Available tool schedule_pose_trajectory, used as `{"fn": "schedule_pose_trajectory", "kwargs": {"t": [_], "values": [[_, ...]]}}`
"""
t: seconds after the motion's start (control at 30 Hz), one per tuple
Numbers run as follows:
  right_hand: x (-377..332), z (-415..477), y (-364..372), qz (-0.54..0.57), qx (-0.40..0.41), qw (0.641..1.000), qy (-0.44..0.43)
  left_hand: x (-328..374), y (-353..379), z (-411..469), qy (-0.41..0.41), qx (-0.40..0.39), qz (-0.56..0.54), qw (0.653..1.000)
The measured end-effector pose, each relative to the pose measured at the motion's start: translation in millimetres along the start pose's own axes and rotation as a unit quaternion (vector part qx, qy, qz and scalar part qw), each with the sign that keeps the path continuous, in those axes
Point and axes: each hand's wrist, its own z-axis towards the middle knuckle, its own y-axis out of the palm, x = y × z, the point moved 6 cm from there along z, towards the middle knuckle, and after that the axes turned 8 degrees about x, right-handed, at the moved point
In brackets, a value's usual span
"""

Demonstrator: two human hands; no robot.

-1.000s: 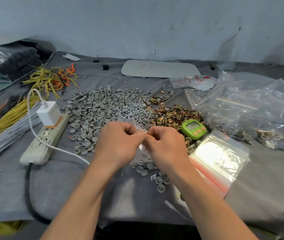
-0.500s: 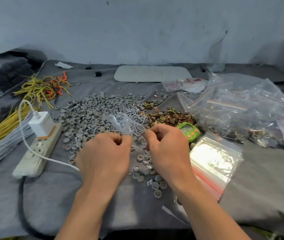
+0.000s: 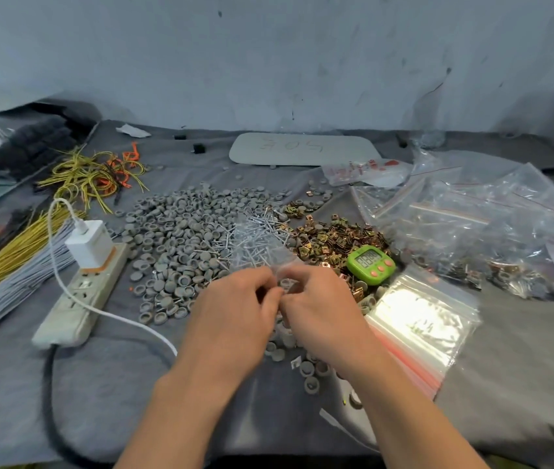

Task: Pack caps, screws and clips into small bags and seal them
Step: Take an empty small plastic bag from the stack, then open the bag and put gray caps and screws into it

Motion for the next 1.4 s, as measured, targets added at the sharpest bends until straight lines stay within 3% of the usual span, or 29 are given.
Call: {"fn": "schedule_pose_trajectory", "kwargs": {"t": [0.07, 0.17, 0.3, 0.37, 0.43, 0.53, 0.63, 0.8, 0.9, 0.97, 1.03, 1.1, 1.2, 1.3, 1.33, 1.4], "values": [[11.2, 1.8, 3.3, 0.154, -0.014, 0.981, 0.116, 2.9, -1.0, -0.3, 0.016, 0.001, -0.017, 1.000], [17.3, 3.0, 14.6, 0.424, -0.024, 0.873, 0.238, 13.9, -6.9, -2.2, 0.053, 0.003, -0.052, 0.997], [12.6, 2.7, 27.5, 0.607, -0.045, 0.729, 0.313, 32.8, -4.9, -10.9, 0.104, -0.009, -0.029, 0.994], [7.8, 2.1, 28.5, 0.643, -0.062, 0.697, 0.311, 33.8, -4.9, -11.9, 0.100, 0.005, -0.021, 0.995], [6.2, 0.2, 30.5, 0.626, -0.090, 0.711, 0.307, 33.2, -6.7, -10.8, 0.086, 0.027, -0.025, 0.996], [18.6, 0.3, 28.9, 0.512, -0.092, 0.801, 0.296, 33.2, -7.5, -9.8, 0.068, 0.053, -0.009, 0.996], [12.0, 2.2, 22.8, 0.462, -0.127, 0.846, 0.234, 29.5, -5.7, -11.1, 0.045, 0.072, 0.014, 0.996], [8.6, 1.4, 23.2, 0.480, -0.145, 0.837, 0.216, 27.4, -5.2, -13.0, 0.047, 0.071, 0.016, 0.996], [4.2, 4.5, 26.0, 0.489, -0.162, 0.830, 0.213, 14.5, -6.6, -11.4, 0.007, 0.020, -0.050, 0.999], [0.4, 8.0, 28.5, 0.506, -0.175, 0.818, 0.210, 9.0, -22.8, -7.1, 0.021, 0.045, -0.075, 0.996], [-1.9, 10.6, 31.1, 0.501, -0.190, 0.822, 0.195, 8.3, -33.4, -1.9, 0.081, 0.059, -0.017, 0.995], [-2.6, 10.5, 34.8, 0.485, -0.207, 0.828, 0.190, 9.9, -24.4, -0.1, 0.134, -0.021, 0.103, 0.985], [0.1, 11.9, 39.8, 0.439, -0.215, 0.847, 0.209, 5.5, -1.9, -1.7, 0.148, -0.090, 0.193, 0.966], [-1.3, 19.6, 39.2, 0.376, -0.240, 0.874, 0.191, -7.2, -5.6, 5.6, 0.082, -0.028, 0.136, 0.987], [0.3, 25.8, 33.9, 0.344, -0.216, 0.897, 0.176, -13.9, -8.0, 9.1, 0.059, -0.005, 0.118, 0.991], [10.9, 44.8, 13.0, 0.222, -0.085, 0.962, 0.138, -29.2, -12.8, 14.8, 0.014, 0.028, 0.093, 0.995]]}}
